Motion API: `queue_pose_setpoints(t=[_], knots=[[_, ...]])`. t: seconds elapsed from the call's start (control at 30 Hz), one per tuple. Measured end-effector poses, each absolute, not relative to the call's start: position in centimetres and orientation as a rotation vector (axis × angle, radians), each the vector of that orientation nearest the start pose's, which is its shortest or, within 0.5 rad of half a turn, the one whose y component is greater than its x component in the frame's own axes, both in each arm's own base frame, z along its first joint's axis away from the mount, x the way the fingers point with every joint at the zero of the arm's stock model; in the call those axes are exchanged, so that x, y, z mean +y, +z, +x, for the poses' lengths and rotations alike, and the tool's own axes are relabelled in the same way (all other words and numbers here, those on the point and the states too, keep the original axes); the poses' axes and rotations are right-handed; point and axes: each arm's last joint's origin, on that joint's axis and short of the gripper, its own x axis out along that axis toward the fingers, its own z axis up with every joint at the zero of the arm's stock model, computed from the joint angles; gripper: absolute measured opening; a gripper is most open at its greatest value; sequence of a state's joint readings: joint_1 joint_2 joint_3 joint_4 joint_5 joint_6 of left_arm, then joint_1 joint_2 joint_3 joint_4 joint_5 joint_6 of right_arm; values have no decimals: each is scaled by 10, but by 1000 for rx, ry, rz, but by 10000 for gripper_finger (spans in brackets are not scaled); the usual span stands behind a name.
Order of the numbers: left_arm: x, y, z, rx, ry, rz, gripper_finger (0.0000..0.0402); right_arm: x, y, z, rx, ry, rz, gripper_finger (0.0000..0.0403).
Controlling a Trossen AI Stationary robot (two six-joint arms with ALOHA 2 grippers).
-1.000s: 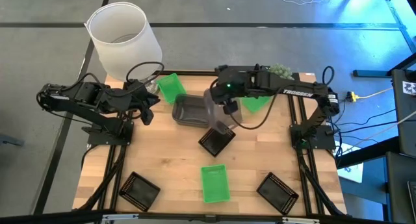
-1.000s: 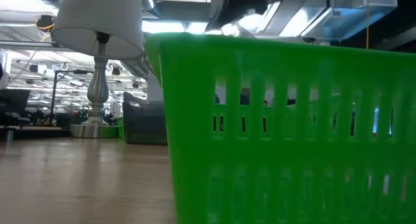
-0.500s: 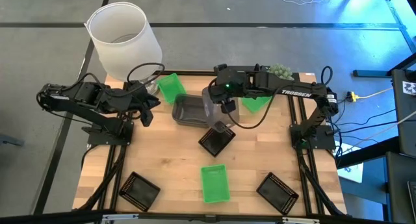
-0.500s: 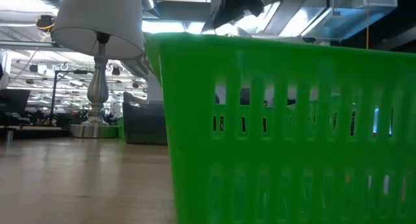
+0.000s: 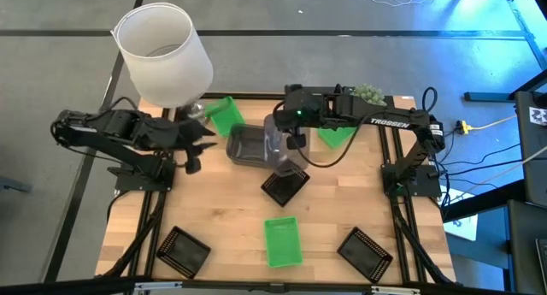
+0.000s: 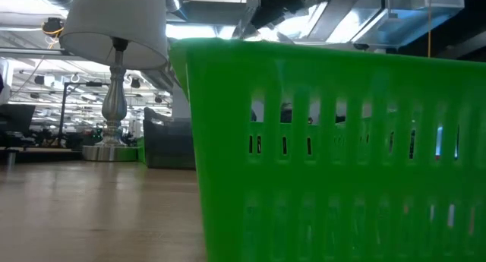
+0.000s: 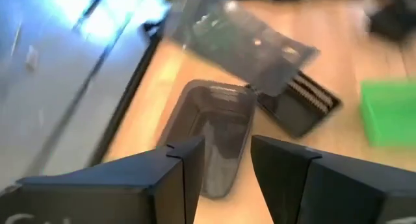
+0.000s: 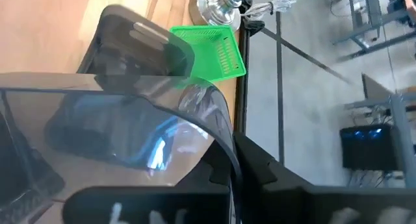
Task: Stack baskets by color
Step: Stack the right black transparent bin on top of the left black transparent bin
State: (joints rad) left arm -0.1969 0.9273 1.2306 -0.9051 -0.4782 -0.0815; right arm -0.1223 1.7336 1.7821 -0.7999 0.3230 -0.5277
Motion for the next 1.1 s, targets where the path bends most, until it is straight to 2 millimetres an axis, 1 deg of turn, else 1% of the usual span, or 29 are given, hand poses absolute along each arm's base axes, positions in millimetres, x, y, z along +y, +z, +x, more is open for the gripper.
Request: queue_pose_setpoints(t=[0.07, 0.13, 0.23, 0.37, 0.5, 0.63, 0.73, 0.87, 1.0, 1.1], knots=[[-20, 393, 162, 551, 223, 251, 116, -55, 371, 370, 838, -250, -517, 0], [-22, 395, 171, 527, 184, 349, 116, -56, 372, 370, 838, -319, -482, 0], [-26, 395, 190, 497, 139, 441, 116, -59, 372, 369, 848, -434, -479, 0], [-31, 388, 211, 500, 84, 546, 115, -62, 373, 368, 831, -503, -416, 0], [-36, 372, 232, 577, 27, 670, 115, -63, 373, 368, 810, -534, -343, 0], [-42, 356, 252, 639, -38, 806, 115, -65, 373, 367, 810, -543, -337, 0], [-49, 347, 261, 658, -103, 929, 115, -67, 373, 367, 813, -545, -337, 0], [-55, 341, 270, 671, -106, 1038, 115, -66, 371, 366, 851, -486, -398, 0], [-53, 341, 270, 685, -95, 1113, 115, -63, 369, 365, 909, -306, -549, 0], [-49, 341, 271, 692, -92, 1119, 115, -62, 365, 367, 930, -163, -671, 0]])
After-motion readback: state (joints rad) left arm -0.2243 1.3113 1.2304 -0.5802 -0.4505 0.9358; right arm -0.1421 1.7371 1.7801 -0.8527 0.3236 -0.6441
